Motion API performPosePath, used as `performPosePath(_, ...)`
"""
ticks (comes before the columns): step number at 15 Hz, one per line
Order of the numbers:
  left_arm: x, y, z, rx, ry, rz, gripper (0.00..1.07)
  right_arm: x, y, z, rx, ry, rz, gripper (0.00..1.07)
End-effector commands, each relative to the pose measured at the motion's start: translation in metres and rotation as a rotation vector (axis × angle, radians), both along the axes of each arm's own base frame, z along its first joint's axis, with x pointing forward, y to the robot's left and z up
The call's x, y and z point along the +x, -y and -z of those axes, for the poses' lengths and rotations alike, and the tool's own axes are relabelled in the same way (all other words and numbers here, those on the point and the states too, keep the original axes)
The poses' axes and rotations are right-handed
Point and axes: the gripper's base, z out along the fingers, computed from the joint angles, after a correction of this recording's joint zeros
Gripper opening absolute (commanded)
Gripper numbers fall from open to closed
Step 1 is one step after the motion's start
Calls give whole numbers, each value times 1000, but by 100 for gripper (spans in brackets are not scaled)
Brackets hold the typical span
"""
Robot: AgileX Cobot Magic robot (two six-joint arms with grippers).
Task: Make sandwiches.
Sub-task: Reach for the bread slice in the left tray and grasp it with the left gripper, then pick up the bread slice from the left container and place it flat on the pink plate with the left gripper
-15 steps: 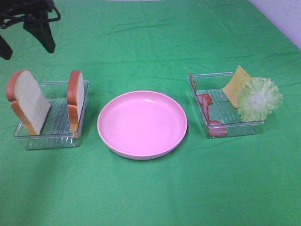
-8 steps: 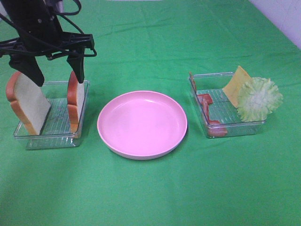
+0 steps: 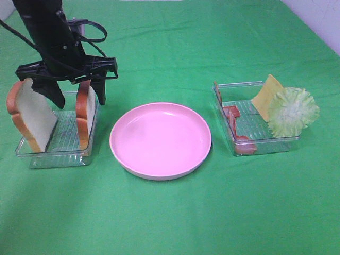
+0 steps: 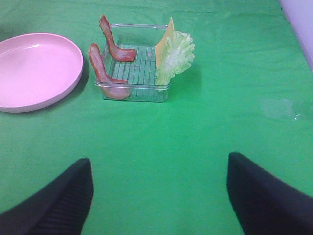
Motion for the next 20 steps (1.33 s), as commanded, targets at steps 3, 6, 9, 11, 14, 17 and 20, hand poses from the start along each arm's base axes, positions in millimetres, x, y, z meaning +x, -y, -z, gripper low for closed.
performPosePath(3, 4, 2, 8, 11, 14, 25, 58, -1, 0, -1, -10, 24, 1, 73)
performPosePath(6, 10, 0, 3, 42, 65, 41, 18, -1, 0, -1, -10, 24, 1, 73)
performPosePath(9, 10, 0, 3, 41, 66, 41, 0, -1, 0, -1, -10, 24, 1, 73)
performPosePath(11, 8, 1, 0, 32, 44, 36, 0, -1, 0, -1, -10, 24, 1, 73)
performPosePath(14, -1, -1, -27, 45, -35, 59, 0, -1, 0, -1, -10, 24, 1, 73)
performPosePath(17, -15, -4, -73, 10, 32, 140, 0, -1, 0, -1, -10, 24, 1, 73)
performPosePath(20, -16, 0, -92, -216, 84, 242, 0, -1, 0, -1, -10, 24, 1, 73)
